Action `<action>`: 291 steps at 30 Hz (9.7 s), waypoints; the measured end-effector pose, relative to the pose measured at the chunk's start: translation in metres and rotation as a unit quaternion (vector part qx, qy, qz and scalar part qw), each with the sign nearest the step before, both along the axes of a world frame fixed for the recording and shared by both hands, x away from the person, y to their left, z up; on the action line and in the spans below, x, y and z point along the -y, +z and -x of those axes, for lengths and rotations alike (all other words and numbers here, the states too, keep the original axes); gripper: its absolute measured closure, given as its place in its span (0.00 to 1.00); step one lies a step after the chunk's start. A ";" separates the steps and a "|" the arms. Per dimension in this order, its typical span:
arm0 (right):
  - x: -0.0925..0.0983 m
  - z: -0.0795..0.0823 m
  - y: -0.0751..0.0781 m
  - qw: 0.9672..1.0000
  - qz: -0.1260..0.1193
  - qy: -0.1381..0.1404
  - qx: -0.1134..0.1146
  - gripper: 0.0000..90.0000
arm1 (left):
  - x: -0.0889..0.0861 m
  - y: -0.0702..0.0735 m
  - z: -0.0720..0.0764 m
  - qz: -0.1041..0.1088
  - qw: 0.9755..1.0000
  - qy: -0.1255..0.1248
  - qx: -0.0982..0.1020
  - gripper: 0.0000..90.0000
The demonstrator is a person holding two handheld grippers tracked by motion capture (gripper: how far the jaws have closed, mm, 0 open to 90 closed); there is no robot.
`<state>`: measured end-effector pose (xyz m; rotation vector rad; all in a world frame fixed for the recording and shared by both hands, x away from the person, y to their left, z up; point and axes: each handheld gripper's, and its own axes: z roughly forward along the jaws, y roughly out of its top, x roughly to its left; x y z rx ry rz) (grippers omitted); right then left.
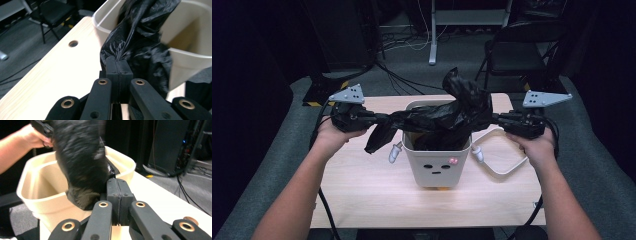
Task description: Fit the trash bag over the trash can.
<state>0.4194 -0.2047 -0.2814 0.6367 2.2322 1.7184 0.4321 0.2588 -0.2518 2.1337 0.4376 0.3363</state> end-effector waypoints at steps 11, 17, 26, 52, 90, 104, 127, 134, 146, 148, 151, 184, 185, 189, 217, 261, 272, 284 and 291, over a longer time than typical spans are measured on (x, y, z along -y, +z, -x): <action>-0.011 -0.011 -0.018 1.000 0.012 -0.004 -0.028 0.99 | 0.004 -0.025 -0.013 -0.002 1.000 0.007 -0.030 0.99; -0.003 -0.005 -0.012 1.000 -0.005 -0.001 -0.026 0.84 | -0.001 -0.019 -0.007 0.012 1.000 -0.003 -0.027 0.99; 0.018 0.011 0.005 1.000 0.000 -0.027 -0.006 0.71 | -0.005 -0.015 0.000 0.016 1.000 -0.006 -0.019 0.99; -0.028 0.030 0.053 0.999 0.033 0.003 0.028 0.54 | 0.002 -0.005 0.006 0.008 1.000 -0.019 -0.005 0.98; 0.001 -0.005 -0.020 0.998 0.031 -0.055 -0.020 0.98 | -0.004 -0.030 -0.034 0.013 0.997 0.069 -0.023 0.89; -0.003 -0.002 -0.019 0.998 0.029 -0.053 -0.014 0.97 | -0.004 0.016 -0.002 0.070 0.997 0.031 0.010 0.54; 0.004 -0.004 -0.019 0.997 0.021 -0.072 -0.012 0.98 | 0.000 0.017 0.010 0.042 0.997 0.035 0.049 1.00; 0.007 -0.003 -0.018 0.997 0.017 -0.073 -0.013 0.98 | -0.015 0.010 0.009 0.049 0.997 0.047 0.039 1.00; 0.018 0.015 0.016 0.998 -0.013 -0.065 0.017 0.74 | -0.006 0.012 0.019 0.053 0.998 0.009 0.042 0.99; 0.015 0.017 0.023 0.998 -0.009 -0.061 0.022 0.72 | -0.005 0.012 0.020 0.054 0.998 0.005 0.039 0.99; 0.004 0.015 0.032 0.999 0.002 -0.048 0.021 0.67 | -0.002 0.013 0.021 0.054 0.998 -0.001 0.038 0.99; -0.013 0.023 -0.001 0.998 0.063 -0.026 0.000 1.00 | -0.009 -0.012 0.042 0.049 0.998 -0.030 0.016 1.00; -0.012 0.025 -0.001 0.998 0.061 -0.025 0.003 1.00 | -0.008 -0.012 0.043 0.054 0.998 -0.032 0.016 1.00; -0.009 0.032 0.008 0.999 0.037 -0.018 0.017 0.91 | -0.006 -0.006 0.049 0.053 0.997 -0.044 0.025 1.00; -0.041 0.030 0.033 0.996 0.073 0.031 0.050 0.99 | -0.004 -0.003 0.056 0.052 0.996 -0.063 0.023 1.00; -0.028 0.072 -0.045 0.996 0.071 0.046 0.036 1.00 | 0.011 -0.057 0.064 0.027 0.994 -0.101 -0.033 0.99; -0.030 0.071 -0.045 0.996 0.062 0.054 0.027 1.00 | -0.009 -0.013 0.089 0.061 0.995 -0.077 0.019 0.74; -0.029 0.071 -0.044 0.996 0.062 0.055 0.026 1.00 | 0.014 0.003 0.074 0.051 0.995 -0.057 0.062 0.47; -0.027 0.071 -0.044 0.996 0.063 0.055 0.025 1.00 | 0.031 0.009 0.060 0.028 0.995 -0.072 0.063 0.80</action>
